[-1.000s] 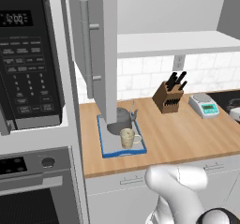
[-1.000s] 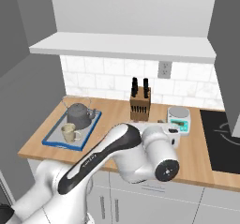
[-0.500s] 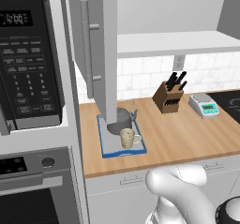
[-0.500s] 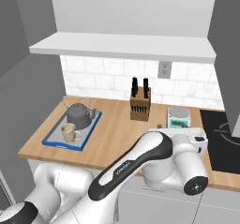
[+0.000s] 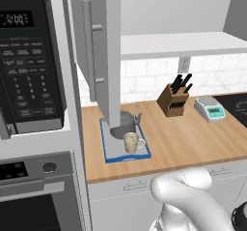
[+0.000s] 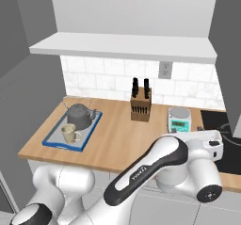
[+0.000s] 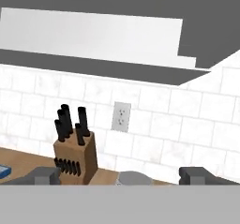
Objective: Pick the kettle from the counter and place it on the tray. Then pick the mug from the cabinet and place it on the tray. Then close the cabinet doors.
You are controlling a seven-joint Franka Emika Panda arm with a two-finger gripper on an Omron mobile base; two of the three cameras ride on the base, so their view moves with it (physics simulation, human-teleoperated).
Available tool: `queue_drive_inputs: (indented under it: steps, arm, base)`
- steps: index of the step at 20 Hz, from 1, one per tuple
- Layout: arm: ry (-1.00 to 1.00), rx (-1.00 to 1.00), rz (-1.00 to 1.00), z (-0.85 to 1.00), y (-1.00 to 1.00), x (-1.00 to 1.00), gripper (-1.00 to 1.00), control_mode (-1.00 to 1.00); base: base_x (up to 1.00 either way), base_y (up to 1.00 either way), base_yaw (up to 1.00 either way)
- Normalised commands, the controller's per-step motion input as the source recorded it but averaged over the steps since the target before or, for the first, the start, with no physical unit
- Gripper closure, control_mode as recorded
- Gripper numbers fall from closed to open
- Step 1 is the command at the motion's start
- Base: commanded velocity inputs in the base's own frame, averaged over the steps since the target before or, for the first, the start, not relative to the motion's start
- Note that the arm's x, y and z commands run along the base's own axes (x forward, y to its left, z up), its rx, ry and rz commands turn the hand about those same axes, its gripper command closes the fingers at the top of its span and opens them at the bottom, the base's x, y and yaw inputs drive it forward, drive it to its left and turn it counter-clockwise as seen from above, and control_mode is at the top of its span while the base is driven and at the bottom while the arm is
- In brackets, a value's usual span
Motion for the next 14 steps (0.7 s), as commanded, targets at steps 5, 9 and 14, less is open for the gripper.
queue_drive_inputs:
  steps: [5, 9, 14]
  arm:
    - [-0.04, -0.12, 0.00, 0.00, -0.40, 0.00, -1.00, -1.00]
    - [-0.04, -0.13, 0.00, 0.00, -0.42, 0.00, -1.00, -1.00]
    - [-0.02, -0.13, 0.00, 0.00, -0.32, 0.00, -1.00, -1.00]
  base:
    - [0.00, 0.00, 0.00]
    - [0.00, 0.00, 0.00]
    - [0.00, 0.00, 0.00]
